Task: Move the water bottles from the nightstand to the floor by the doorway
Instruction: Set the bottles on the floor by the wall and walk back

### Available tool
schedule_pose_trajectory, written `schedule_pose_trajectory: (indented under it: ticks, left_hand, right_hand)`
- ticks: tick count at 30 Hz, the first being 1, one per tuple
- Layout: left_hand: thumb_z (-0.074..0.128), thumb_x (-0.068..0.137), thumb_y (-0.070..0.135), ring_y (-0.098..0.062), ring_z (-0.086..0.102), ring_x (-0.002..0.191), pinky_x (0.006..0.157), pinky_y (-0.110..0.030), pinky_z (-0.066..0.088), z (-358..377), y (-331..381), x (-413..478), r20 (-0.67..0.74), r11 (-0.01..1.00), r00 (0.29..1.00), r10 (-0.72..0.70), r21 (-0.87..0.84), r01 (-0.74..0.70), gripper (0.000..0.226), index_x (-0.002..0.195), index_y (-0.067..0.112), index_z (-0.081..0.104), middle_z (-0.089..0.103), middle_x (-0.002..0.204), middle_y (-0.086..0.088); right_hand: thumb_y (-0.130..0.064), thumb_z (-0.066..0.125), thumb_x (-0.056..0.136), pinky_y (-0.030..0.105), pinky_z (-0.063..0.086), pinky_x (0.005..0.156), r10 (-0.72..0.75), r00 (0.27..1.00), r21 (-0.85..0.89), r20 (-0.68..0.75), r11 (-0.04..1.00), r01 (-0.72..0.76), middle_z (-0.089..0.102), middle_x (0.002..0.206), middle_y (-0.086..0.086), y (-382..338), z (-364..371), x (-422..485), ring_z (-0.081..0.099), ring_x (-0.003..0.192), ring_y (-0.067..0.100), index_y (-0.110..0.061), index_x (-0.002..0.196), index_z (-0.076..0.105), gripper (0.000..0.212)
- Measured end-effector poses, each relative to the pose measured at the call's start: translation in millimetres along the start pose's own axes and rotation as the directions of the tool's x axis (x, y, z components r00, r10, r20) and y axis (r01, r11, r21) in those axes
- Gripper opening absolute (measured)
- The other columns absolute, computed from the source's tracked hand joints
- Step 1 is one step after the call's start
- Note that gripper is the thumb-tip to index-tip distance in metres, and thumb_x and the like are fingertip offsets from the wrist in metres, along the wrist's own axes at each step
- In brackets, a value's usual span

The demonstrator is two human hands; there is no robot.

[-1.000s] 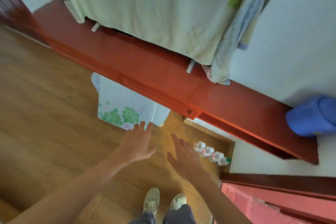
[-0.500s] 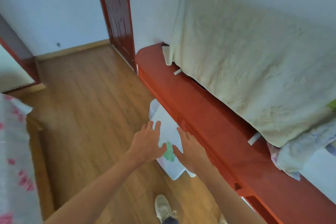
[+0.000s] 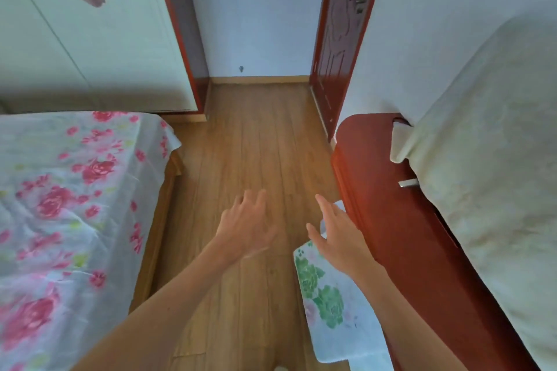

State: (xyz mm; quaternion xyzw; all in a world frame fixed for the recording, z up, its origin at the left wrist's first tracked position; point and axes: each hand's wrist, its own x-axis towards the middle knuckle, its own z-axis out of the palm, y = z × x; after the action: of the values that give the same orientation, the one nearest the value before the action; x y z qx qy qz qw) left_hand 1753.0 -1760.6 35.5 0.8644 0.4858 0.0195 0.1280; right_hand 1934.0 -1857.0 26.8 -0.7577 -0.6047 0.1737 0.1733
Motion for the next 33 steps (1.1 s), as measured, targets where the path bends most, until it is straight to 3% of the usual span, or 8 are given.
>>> schedule_pose_trajectory:
  ticks: [5,13,20,33]
  left_hand:
    - [0.057,0.087,0.045,-0.028,0.048,0.122,0.093,-0.042,0.049,-23.7,-38.7,16.0,-0.071,0.99,0.988,-0.139,-0.043,0.136,0.064,0.139,0.019,0.03,0.043,0.139,-0.008]
    - [0.056,0.089,0.05,-0.026,0.044,0.127,0.097,-0.041,0.046,-45.8,-104.9,52.2,-0.142,0.961,0.951,-0.276,-0.053,0.271,0.071,0.144,0.019,0.024,0.037,0.144,-0.007]
    - [0.054,0.09,0.047,-0.024,0.049,0.119,0.09,-0.038,0.049,-62.8,-170.7,111.9,-0.163,0.958,0.946,-0.281,-0.096,0.268,0.069,0.144,0.018,0.023,0.04,0.14,-0.006]
    - [0.055,0.09,0.05,-0.023,0.049,0.122,0.095,-0.038,0.05,-115.0,-301.9,243.3,-0.174,0.954,0.94,-0.294,-0.118,0.276,0.072,0.144,0.017,0.022,0.039,0.142,-0.006]
  right_hand:
    - [-0.044,0.042,0.099,0.038,0.04,0.106,-0.141,0.99,0.004,0.008,0.99,0.141,0.033,0.153,0.002,-23.8,1.0,63.8,0.038,0.136,0.018,-0.018,0.154,0.014,0.067]
    - [-0.052,0.042,0.097,0.038,0.037,0.107,-0.267,0.962,-0.026,0.061,0.963,0.269,0.029,0.156,-0.004,-75.8,23.6,151.0,0.033,0.14,0.015,-0.024,0.154,0.014,0.069]
    - [-0.052,0.04,0.098,0.035,0.034,0.11,-0.304,0.947,-0.026,0.101,0.951,0.308,0.025,0.158,-0.006,-123.1,44.3,226.9,0.03,0.142,0.012,-0.025,0.154,0.012,0.068]
    - [-0.049,0.044,0.098,0.033,0.03,0.112,-0.289,0.947,-0.056,0.139,0.953,0.299,0.021,0.159,-0.007,-209.3,61.1,392.5,0.023,0.145,0.012,-0.026,0.154,0.013,0.069]
